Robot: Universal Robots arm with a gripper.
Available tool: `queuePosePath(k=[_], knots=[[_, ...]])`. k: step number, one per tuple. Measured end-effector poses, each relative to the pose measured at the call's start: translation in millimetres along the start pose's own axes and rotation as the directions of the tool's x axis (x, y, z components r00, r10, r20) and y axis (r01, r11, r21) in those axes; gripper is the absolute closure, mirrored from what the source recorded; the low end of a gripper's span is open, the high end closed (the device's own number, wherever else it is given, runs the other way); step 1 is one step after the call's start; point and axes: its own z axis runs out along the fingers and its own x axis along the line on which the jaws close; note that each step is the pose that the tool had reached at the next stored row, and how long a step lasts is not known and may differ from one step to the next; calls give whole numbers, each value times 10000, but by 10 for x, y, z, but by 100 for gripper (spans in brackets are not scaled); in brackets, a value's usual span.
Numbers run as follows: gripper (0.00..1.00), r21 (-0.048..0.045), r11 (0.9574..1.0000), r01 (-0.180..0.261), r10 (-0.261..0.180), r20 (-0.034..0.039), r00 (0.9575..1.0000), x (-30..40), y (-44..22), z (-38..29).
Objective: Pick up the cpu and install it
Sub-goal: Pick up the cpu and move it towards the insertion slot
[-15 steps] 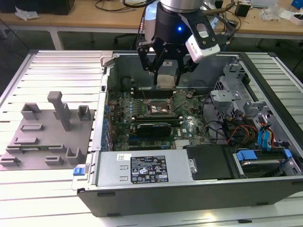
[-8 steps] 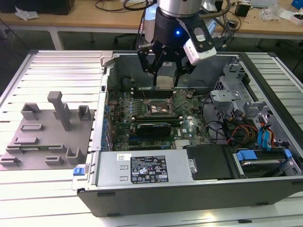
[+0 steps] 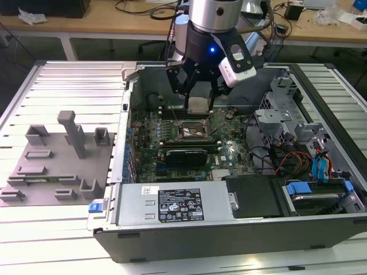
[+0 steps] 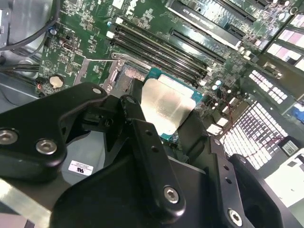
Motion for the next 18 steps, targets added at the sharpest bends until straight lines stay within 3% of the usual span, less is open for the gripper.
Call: queuePosePath(k=[11, 18], knots=[[45, -70, 10000, 2, -2, -1, 10000, 1, 133, 223], [45, -83, 9998, 176, -176, -6, 9998, -3, 176, 331]])
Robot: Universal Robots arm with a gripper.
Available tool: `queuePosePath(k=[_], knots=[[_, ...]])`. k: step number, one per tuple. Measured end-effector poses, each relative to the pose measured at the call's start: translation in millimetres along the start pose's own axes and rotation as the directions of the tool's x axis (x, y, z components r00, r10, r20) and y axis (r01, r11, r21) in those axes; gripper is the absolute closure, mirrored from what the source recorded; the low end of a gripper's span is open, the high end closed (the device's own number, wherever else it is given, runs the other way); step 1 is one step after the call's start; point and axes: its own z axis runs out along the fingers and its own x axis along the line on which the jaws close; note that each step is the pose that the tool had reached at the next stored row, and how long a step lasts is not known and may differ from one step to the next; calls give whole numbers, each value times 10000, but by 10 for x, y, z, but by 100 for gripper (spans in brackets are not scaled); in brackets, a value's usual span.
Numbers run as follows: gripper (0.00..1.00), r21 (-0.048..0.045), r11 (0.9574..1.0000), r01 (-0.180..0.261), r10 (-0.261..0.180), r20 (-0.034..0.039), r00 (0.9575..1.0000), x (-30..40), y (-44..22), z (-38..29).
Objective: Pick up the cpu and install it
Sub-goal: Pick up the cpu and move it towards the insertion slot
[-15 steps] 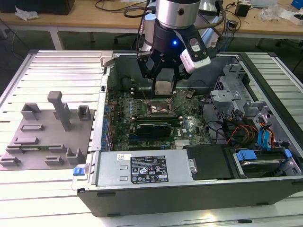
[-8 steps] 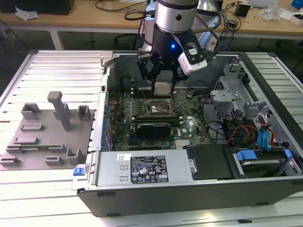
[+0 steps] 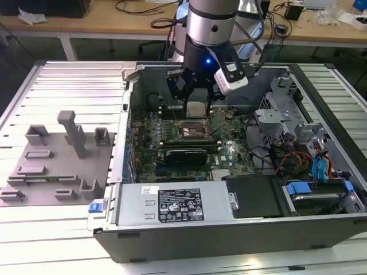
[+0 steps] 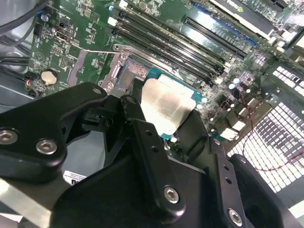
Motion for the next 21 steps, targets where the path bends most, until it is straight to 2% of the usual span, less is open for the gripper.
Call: queuePosePath(k=[4, 7, 11, 13, 15, 18, 21], knots=[[45, 1, 9999, 141, -141, -6, 9999, -4, 35, 74], [45, 5, 9998, 223, -223, -12, 9997, -16, 78, 184], [45, 4, 9997, 264, -264, -13, 9997, -49, 122, 289], [45, 4, 9996, 298, -298, -14, 9996, -49, 186, 329], [45, 5, 9995, 315, -315, -16, 9995, -49, 222, 364], [45, 7, 9995, 329, -329, -17, 9995, -49, 252, 429], [45, 5, 9995, 328, -328, -17, 9995, -49, 252, 431]])
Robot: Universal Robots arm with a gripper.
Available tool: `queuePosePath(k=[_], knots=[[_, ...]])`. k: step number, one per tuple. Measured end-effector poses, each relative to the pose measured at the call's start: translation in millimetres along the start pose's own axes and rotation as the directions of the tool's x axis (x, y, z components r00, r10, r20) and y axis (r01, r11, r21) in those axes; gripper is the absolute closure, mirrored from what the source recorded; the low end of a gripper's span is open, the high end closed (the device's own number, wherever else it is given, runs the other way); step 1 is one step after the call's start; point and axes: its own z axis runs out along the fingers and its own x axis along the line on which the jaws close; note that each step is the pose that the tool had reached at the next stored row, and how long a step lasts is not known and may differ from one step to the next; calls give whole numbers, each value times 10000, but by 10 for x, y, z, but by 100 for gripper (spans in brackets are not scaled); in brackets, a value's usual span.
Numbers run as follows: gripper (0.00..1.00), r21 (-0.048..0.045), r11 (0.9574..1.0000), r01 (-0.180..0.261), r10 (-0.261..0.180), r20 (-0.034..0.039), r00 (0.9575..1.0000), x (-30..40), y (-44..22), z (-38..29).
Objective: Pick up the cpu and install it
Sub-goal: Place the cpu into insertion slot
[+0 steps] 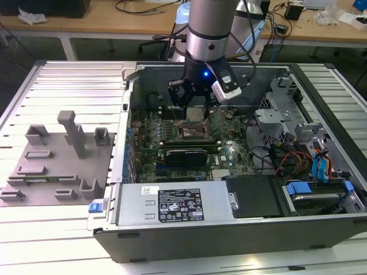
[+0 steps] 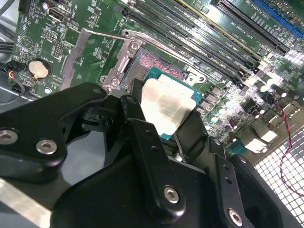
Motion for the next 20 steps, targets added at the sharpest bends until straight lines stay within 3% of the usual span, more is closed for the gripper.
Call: queuePosePath(k=[12, 16, 20], knots=[[45, -2, 10000, -86, 86, 5, 10000, 0, 0, 2], [45, -17, 9968, -796, 796, 40, 9968, 0, 0, 2], [45, -35, 9878, -1558, 1559, 76, 9878, 0, 0, 2]])
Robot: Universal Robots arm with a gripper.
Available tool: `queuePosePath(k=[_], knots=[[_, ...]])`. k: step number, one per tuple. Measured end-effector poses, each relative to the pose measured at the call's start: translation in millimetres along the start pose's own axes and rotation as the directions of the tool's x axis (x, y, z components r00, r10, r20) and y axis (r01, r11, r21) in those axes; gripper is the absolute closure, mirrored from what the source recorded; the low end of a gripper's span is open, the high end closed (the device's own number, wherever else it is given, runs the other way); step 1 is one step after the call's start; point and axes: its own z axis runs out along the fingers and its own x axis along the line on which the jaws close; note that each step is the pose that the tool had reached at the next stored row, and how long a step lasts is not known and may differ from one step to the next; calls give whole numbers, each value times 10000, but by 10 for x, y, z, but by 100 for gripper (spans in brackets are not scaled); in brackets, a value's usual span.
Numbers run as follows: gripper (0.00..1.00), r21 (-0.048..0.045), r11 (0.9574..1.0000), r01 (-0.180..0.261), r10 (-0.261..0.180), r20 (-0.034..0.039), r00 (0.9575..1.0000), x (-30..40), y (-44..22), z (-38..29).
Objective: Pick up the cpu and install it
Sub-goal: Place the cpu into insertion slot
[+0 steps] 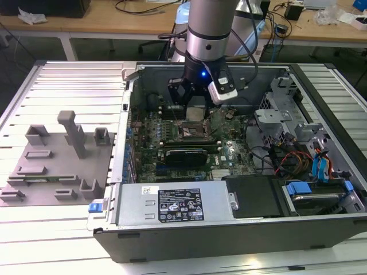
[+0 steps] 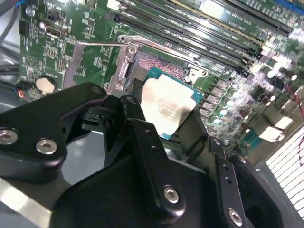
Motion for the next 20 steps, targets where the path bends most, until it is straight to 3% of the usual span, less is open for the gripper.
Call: queuePosePath(k=[5, 8, 9, 10, 12, 14, 16, 17, 20], knots=[[45, -18, 9960, -895, 895, 44, 9960, 0, 0, 0], [45, -30, 9901, -1405, 1405, 68, 9901, 0, 0, 0], [45, -37, 9857, -1684, 1684, 81, 9857, 0, 0, 0], [45, -48, 9781, -2082, 2082, 100, 9780, 0, 0, 0], [45, -57, 9707, -2404, 2404, 115, 9706, 0, 0, 0], [45, -72, 9575, -2884, 2885, 136, 9574, 0, 0, 0], [45, -81, 9497, -3131, 3132, 147, 9496, 0, 0, 0], [45, -88, 9428, -3334, 3335, 155, 9426, 0, 0, 0], [45, -101, 9287, -3708, 3709, 172, 9285, 0, 0, 0]])
